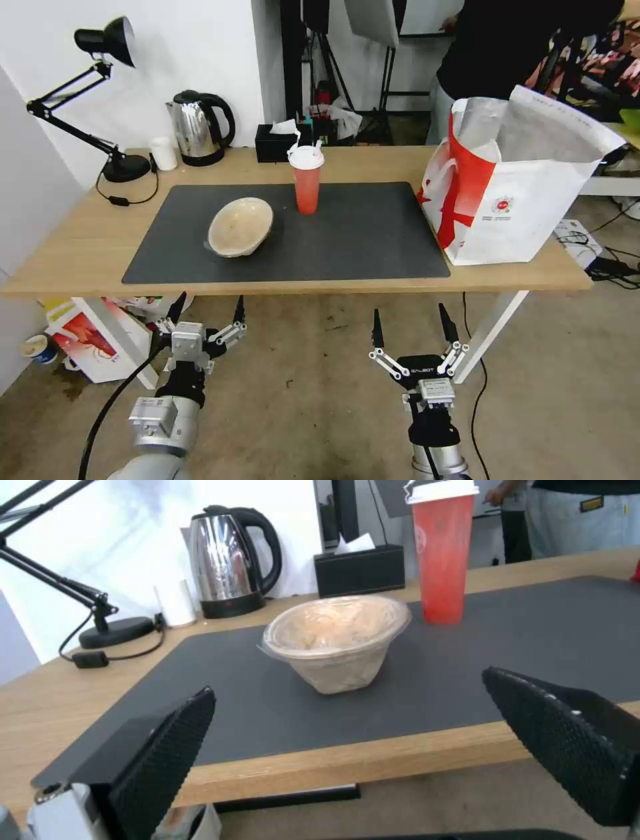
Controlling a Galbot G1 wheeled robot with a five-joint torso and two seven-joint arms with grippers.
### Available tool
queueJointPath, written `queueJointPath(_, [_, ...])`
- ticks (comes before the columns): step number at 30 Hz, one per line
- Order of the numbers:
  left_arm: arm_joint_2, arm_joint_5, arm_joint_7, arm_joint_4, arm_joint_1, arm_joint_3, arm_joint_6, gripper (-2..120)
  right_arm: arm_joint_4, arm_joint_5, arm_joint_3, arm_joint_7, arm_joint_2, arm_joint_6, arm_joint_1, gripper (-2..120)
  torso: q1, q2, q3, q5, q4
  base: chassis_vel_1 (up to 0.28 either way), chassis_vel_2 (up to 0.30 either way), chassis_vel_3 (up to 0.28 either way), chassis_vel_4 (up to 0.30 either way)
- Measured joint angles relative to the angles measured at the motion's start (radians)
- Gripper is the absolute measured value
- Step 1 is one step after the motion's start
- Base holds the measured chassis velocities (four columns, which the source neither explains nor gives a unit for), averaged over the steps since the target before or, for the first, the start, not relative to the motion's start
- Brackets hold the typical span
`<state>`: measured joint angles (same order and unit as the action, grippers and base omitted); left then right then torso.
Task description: Pick up the trash from the table and place it into the takeout bag.
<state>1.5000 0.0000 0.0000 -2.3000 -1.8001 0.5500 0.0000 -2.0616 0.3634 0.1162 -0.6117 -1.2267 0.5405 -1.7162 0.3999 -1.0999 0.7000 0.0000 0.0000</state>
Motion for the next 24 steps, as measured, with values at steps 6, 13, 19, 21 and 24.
queueJointPath(6, [0.000,0.000,0.000,0.000,0.000,0.000,0.000,100,-0.008,-0.003,0.002,-0.001,-0.002,-0.002,0.000,100,0.000,0.000,0.000,0.0000,0.0000,0.000,0.000,0.000,0.000])
queueJointPath(13, [0.000,0.000,0.000,0.000,0.000,0.000,0.000,100,-0.006,-0.004,0.002,-0.002,-0.011,-0.005,0.003,100,0.000,0.000,0.000,0.0000,0.0000,0.000,0.000,0.000,0.000])
queueJointPath(19, [0.000,0.000,0.000,0.000,0.000,0.000,0.000,100,-0.005,-0.002,0.000,-0.002,-0.017,-0.007,0.001,100,0.000,0.000,0.000,0.0000,0.0000,0.000,0.000,0.000,0.000])
queueJointPath(21, [0.000,0.000,0.000,0.000,0.000,0.000,0.000,100,-0.005,-0.002,0.001,-0.002,-0.018,-0.007,0.002,100,0.000,0.000,0.000,0.0000,0.0000,0.000,0.000,0.000,0.000])
queueJointPath(24, [0.000,0.000,0.000,0.000,0.000,0.000,0.000,100,-0.005,-0.002,0.001,-0.004,-0.020,-0.008,0.002,100,0.000,0.000,0.000,0.0000,0.0000,0.000,0.000,0.000,0.000])
